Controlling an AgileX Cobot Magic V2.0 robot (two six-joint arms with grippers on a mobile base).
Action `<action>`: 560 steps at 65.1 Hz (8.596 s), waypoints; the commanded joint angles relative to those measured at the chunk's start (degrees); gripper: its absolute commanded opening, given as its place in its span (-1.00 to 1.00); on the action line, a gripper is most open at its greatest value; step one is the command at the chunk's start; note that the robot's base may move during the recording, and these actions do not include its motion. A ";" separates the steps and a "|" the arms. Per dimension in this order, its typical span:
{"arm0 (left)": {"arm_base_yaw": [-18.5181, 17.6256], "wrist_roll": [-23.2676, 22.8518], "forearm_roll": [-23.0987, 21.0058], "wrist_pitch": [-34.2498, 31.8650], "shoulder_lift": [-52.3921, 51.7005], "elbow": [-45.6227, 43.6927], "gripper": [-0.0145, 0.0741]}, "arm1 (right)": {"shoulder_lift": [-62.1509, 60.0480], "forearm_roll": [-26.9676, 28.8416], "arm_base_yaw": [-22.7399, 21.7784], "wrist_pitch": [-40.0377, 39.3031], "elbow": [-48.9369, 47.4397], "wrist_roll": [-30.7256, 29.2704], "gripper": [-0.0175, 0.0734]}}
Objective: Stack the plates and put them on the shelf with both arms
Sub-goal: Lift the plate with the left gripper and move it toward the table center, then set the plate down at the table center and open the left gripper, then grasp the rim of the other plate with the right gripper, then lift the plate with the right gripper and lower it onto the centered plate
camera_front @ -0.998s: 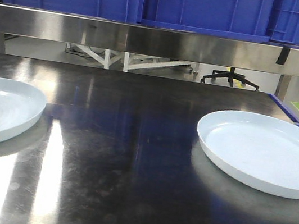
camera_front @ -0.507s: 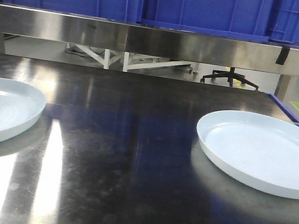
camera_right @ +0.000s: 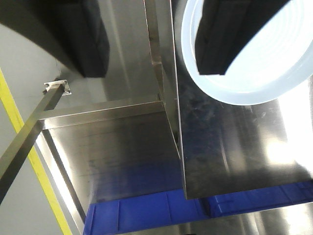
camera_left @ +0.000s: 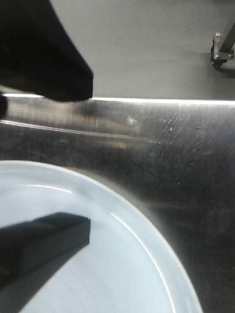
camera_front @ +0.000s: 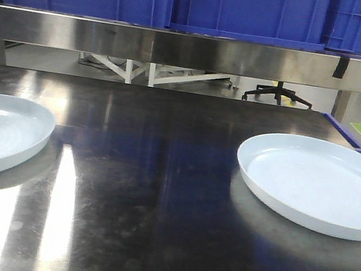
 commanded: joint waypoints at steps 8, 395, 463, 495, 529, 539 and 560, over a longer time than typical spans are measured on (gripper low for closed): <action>0.20 -0.46 -0.17 -1.73 -1.97 -1.66 -0.45 | -0.40 -0.42 0.02 -3.97 -2.05 -0.29 0.47; -2.05 5.01 -15.19 -19.21 -50.11 30.19 -0.48 | 25.58 5.18 0.94 5.19 -13.99 -0.29 0.25; -2.05 5.01 -15.19 -19.21 -50.11 30.19 -0.48 | 35.78 4.64 2.86 7.88 -16.10 -0.34 0.06; -2.05 5.01 -15.19 -19.21 -50.11 30.19 -0.48 | 31.38 4.70 2.86 7.79 -22.18 -0.29 -0.56; -2.05 5.01 -15.19 -19.21 -50.11 30.19 -0.48 | 25.15 8.08 15.59 8.46 -28.52 -0.29 -0.56; -2.05 5.01 -15.19 -19.35 -50.11 30.19 -0.48 | 29.01 8.08 24.49 7.51 -30.34 -0.29 -0.56; -2.05 5.01 -15.19 -19.35 -50.11 30.19 -0.48 | 38.33 8.08 32.97 6.68 -34.78 -0.29 -0.56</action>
